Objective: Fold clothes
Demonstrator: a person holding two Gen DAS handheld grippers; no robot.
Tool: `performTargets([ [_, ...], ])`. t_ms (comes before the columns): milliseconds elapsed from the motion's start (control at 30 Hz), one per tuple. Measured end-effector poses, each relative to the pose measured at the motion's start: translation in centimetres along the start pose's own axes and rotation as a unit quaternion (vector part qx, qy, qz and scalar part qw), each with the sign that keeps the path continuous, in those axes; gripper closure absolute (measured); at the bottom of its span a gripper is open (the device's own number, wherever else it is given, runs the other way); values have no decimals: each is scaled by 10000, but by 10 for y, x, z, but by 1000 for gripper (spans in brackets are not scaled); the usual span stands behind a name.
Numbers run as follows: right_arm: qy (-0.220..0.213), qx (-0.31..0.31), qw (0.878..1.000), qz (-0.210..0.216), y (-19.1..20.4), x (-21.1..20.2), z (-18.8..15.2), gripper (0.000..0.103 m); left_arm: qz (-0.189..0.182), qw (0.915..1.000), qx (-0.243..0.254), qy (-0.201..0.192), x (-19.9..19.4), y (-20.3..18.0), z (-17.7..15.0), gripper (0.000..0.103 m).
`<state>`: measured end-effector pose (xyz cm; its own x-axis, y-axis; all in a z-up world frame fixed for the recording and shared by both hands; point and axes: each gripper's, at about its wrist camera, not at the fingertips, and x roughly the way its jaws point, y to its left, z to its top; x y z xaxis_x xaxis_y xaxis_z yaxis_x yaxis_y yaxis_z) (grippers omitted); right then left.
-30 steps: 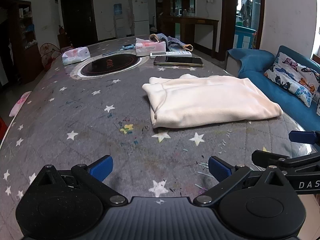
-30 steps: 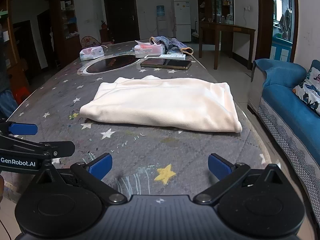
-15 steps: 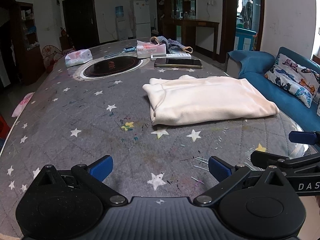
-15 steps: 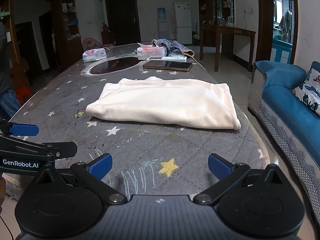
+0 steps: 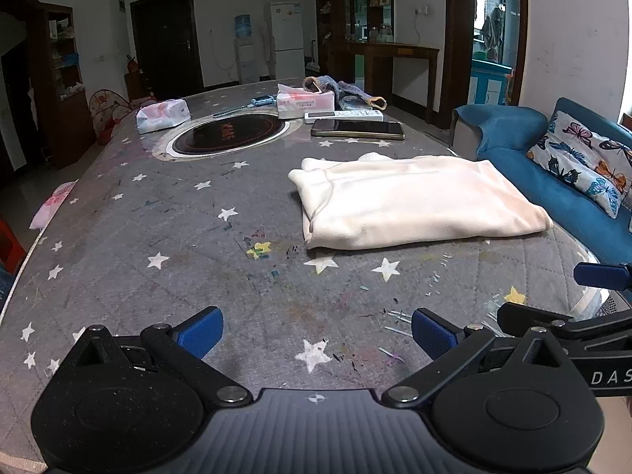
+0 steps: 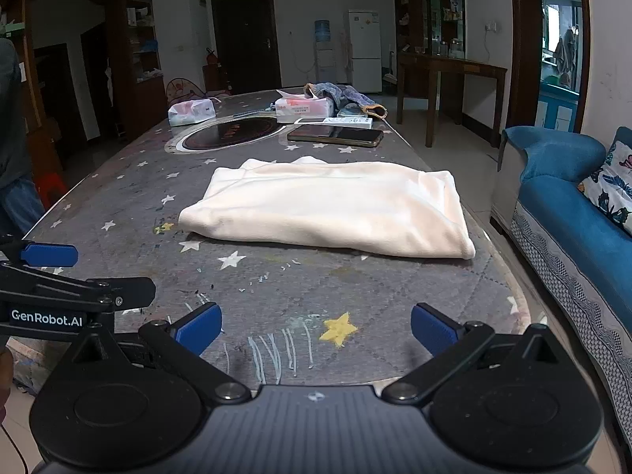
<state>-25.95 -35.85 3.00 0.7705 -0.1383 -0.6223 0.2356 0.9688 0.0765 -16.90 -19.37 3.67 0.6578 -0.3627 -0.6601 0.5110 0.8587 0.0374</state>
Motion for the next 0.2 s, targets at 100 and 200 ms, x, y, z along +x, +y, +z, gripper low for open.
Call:
performTargets([
  [100, 1, 9, 10000, 6, 1, 0, 0, 0, 1, 10000, 2, 0, 0, 0, 0, 0],
  [200, 4, 19, 10000, 12, 0, 1, 1, 0, -8, 10000, 13, 2, 1, 0, 1, 0],
])
